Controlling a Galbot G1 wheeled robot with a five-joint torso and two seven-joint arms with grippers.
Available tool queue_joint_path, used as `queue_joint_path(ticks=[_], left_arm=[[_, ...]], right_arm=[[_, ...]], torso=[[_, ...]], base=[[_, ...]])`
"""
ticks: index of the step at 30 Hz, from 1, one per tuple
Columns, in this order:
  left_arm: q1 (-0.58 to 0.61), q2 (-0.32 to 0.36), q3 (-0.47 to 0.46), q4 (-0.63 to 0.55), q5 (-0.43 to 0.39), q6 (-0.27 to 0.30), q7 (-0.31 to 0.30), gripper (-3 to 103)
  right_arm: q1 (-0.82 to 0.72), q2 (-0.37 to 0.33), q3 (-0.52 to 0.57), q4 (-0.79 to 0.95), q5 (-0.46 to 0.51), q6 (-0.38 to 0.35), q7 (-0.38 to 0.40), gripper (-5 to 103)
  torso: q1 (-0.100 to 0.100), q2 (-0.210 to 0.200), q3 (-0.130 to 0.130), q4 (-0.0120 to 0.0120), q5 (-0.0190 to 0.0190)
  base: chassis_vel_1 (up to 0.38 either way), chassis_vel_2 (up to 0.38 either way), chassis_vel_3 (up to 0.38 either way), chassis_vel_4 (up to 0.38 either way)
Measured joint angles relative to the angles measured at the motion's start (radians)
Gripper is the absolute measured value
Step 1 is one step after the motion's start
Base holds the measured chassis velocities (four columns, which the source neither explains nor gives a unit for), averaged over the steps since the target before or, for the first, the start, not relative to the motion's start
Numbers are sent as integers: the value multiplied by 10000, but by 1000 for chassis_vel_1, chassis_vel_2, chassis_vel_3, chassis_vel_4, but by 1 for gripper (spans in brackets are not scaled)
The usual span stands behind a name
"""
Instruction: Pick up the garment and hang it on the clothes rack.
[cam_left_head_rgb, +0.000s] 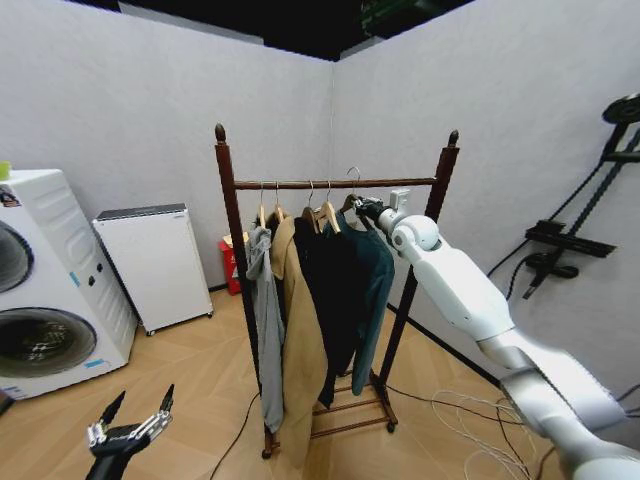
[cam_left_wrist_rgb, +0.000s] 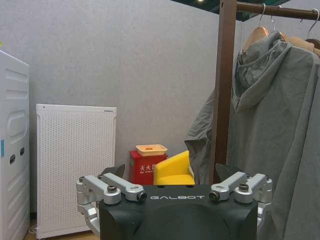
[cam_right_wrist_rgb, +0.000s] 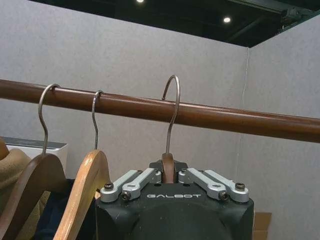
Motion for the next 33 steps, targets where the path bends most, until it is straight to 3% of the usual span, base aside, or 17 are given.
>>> queue_joint_path(ticks=[8, 16, 19, 21, 27, 30, 31, 33], left_arm=[[0, 0, 0, 0, 0, 0, 0, 100], [1, 0, 0, 0, -1, 0, -1, 100], [0, 0, 0, 0, 0, 0, 0, 100], [1, 0, 0, 0, 0, 0, 0, 100], [0, 0, 0, 0, 0, 0, 0, 100], [-1, 0, 0, 0, 0, 0, -1, 100], [-1, 0, 0, 0, 0, 0, -1, 100], [1, 0, 0, 0, 0, 0, 3, 100]], right_arm=[[-436, -9, 133, 12, -335, -57, -8, 14], [-1248, -218, 1015, 1194, 297, -20, 511, 46], [-1690, -397, 1312, 1804, 435, -54, 677, 51], [-2709, -804, 1925, 3098, 539, -54, 1179, 62], [-4734, -1032, 3131, 4438, -201, -67, 1549, 79], [-7148, -706, 4969, 5316, -1113, -7, 1685, 94], [-7148, -706, 4969, 5316, -1113, -7, 1685, 94], [-9236, -173, 6326, 5935, -1991, 195, 1352, 99]], torso=[[0, 0, -1, -2, -1], [0, 0, 0, 3, -3], [0, 0, 0, 0, 2], [-1, 1, -1, -5, -1], [-1, 2, -2, -2, -1], [0, 1, -1, -1, -3], [0, 1, -1, -1, -3], [-1, 0, -1, -2, 5]], base=[[0, 0, 0, 0], [0, 0, 0, 0], [0, 0, 0, 0], [0, 0, 0, 0], [0, 0, 0, 0], [0, 0, 0, 0], [0, 0, 0, 0], [0, 0, 0, 0]])
